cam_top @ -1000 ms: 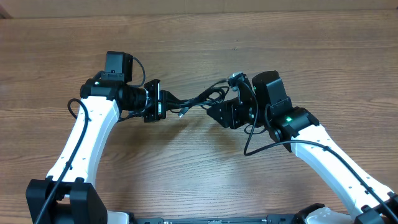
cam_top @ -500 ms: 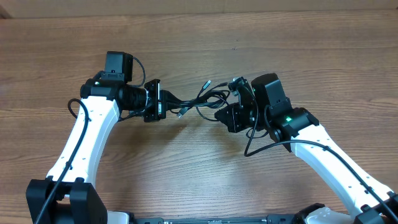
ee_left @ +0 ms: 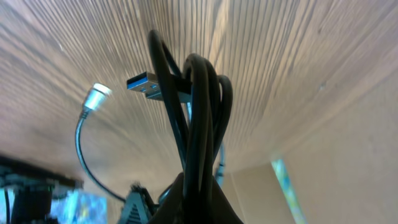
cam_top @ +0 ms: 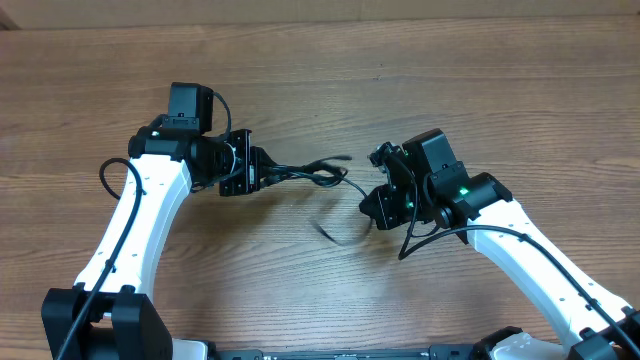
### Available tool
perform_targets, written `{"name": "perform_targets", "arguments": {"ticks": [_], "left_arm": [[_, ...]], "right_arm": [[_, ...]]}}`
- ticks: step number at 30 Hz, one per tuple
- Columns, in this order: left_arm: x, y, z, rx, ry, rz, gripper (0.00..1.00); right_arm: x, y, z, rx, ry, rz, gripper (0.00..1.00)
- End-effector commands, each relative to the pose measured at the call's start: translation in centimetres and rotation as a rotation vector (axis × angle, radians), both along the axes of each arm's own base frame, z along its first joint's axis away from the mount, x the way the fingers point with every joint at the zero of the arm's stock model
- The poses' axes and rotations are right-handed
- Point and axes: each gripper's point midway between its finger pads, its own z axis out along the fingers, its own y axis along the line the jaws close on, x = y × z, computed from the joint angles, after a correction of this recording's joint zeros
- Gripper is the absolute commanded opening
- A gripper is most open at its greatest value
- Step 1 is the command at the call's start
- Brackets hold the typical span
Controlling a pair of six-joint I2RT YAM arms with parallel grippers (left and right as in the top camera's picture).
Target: Untangle cables
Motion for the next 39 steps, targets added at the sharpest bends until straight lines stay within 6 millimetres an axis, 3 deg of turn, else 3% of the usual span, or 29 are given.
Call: {"name": "perform_targets", "arguments": {"ticks": [1, 7, 15, 16, 17, 18, 28, 32, 39], "left_arm": [[1.2, 2.0, 0.5, 0.107, -0.070, 0.024, 0.04], [1.3, 2.2, 0.3, 0.142, -0.107, -0.026, 0.04], [1.3, 2.3, 0.3, 0.221, -0.258, -0.256, 0.04], [1.3, 2.3, 0.3, 0.227, -0.270, -0.274, 0.04], [1.4, 2.3, 0.3, 0.238, -0.292, -0.308, 0.04], [1.4, 2.3, 0.3, 0.248, -0.310, -0.336, 0.04], [1.6, 3.1, 0.0, 0.366, -0.448, -0.560, 0.04], [1.9, 3.0, 0.1, 0.405, -0.532, -0.683, 0.04], [2.7, 2.8, 0.6, 0.466, -0.688, -0.862, 0.04]], "right_arm": [[1.5, -1.9, -0.4, -0.117, -0.062, -0.051, 0.04], [2.2, -2.3, -0.4, -0.140, -0.090, -0.072, 0.04], [2.9, -2.0, 0.0, -0.116, -0.101, -0.118, 0.04], [2.9, -2.0, 0.0, -0.116, -0.100, -0.118, 0.10], [2.9, -2.0, 0.0, -0.116, -0.100, -0.118, 0.25], [2.9, -2.0, 0.0, -0.117, -0.098, -0.118, 0.29], [2.8, -2.0, 0.0, -0.114, -0.096, -0.116, 0.42], [2.7, -1.7, 0.1, -0.100, -0.093, -0.108, 0.53], [2.8, -0.2, 1.0, -0.015, -0.100, -0.070, 0.61]]}}
